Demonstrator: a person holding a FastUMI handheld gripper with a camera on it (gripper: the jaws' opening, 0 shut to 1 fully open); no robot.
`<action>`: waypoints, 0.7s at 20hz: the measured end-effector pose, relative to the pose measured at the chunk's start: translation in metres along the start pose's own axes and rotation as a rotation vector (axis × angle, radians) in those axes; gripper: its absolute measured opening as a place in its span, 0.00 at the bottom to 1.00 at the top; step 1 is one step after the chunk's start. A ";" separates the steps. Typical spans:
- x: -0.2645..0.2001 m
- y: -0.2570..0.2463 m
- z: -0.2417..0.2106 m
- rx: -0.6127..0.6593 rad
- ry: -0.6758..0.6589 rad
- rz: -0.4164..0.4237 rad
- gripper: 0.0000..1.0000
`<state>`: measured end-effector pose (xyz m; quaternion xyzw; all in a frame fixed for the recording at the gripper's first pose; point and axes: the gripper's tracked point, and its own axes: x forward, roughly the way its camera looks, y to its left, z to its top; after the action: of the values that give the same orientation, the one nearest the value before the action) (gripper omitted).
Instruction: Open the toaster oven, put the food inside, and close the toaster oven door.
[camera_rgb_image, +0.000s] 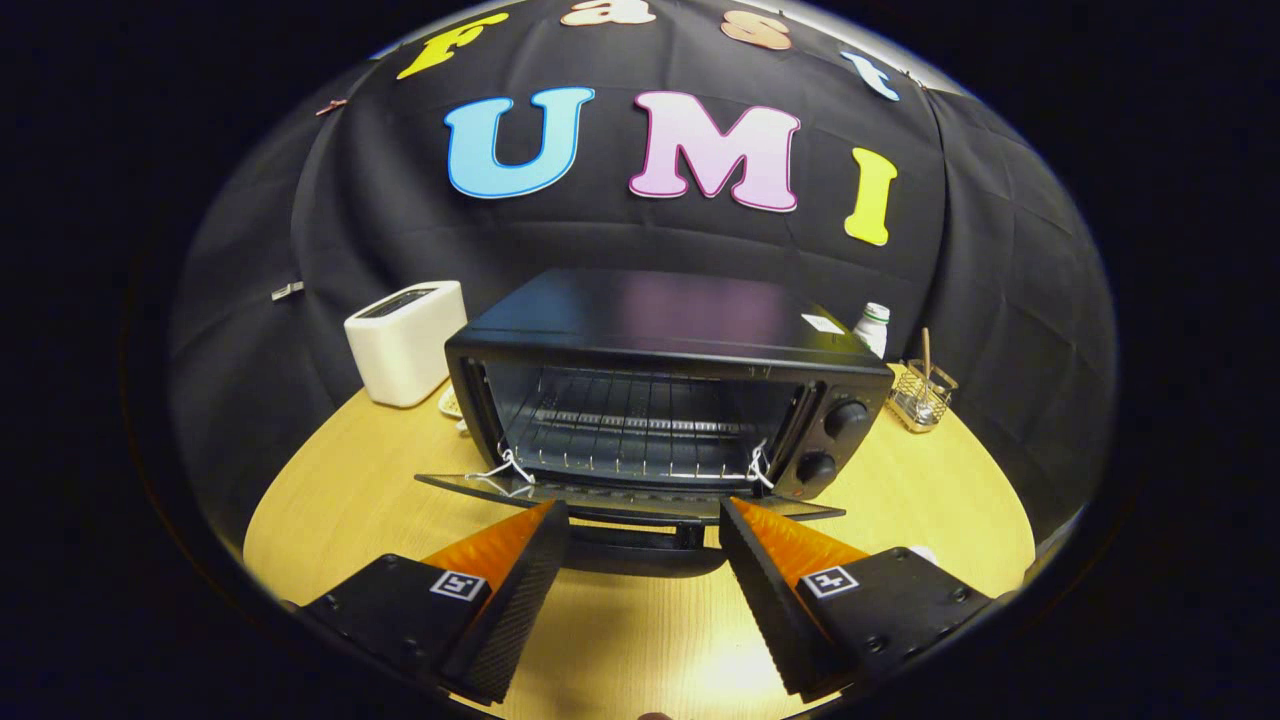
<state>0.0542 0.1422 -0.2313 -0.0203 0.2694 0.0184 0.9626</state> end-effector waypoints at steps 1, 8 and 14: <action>-0.002 0.001 -0.008 -0.004 0.012 0.001 0.98; 0.006 0.003 -0.101 -0.048 0.234 0.036 0.99; -0.028 -0.026 -0.081 -0.116 0.180 0.102 0.99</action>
<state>-0.0102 0.1118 -0.2854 -0.0639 0.3541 0.0807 0.9295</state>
